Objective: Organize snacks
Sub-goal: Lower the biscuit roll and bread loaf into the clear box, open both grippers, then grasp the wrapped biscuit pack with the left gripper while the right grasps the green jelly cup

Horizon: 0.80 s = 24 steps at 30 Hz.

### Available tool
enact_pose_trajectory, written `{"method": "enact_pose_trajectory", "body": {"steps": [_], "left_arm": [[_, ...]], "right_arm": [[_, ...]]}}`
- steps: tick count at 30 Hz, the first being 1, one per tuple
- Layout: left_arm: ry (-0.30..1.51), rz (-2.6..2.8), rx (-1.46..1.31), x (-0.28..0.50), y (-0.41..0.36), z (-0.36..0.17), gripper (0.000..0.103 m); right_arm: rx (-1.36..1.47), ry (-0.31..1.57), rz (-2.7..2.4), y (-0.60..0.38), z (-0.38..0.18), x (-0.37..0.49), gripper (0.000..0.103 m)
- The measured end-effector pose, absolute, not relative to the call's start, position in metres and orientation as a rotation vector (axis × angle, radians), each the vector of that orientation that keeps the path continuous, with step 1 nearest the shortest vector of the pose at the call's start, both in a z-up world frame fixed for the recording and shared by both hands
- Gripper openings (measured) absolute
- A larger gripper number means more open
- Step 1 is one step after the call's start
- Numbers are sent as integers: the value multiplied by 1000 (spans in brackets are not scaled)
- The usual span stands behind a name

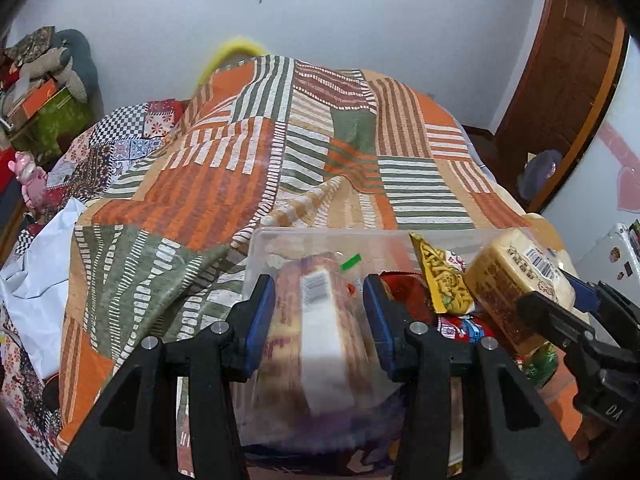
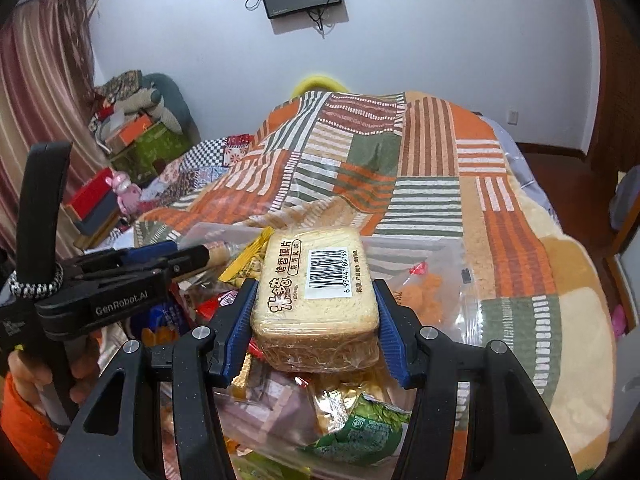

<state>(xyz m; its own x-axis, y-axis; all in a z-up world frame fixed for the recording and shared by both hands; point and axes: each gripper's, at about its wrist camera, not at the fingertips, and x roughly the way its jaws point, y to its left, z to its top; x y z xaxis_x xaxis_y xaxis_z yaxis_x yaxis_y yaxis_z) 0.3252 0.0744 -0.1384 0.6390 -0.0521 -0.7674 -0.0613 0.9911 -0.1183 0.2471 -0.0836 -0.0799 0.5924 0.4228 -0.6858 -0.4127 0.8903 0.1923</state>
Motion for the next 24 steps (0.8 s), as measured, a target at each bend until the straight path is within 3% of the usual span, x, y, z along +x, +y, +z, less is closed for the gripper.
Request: {"method": "enact_pose_trajectory", "body": {"steps": [8, 10, 24], "left_arm": [[860, 0, -170, 310, 80, -127, 61], [843, 6, -155, 301, 79, -122, 72], [777, -6, -115, 230, 71, -91, 88]], "right_arm": [[-26, 813, 486, -86, -75, 242, 54], [-28, 810, 491, -87, -72, 238, 54], [-47, 748, 505, -105, -49, 195, 65]]}}
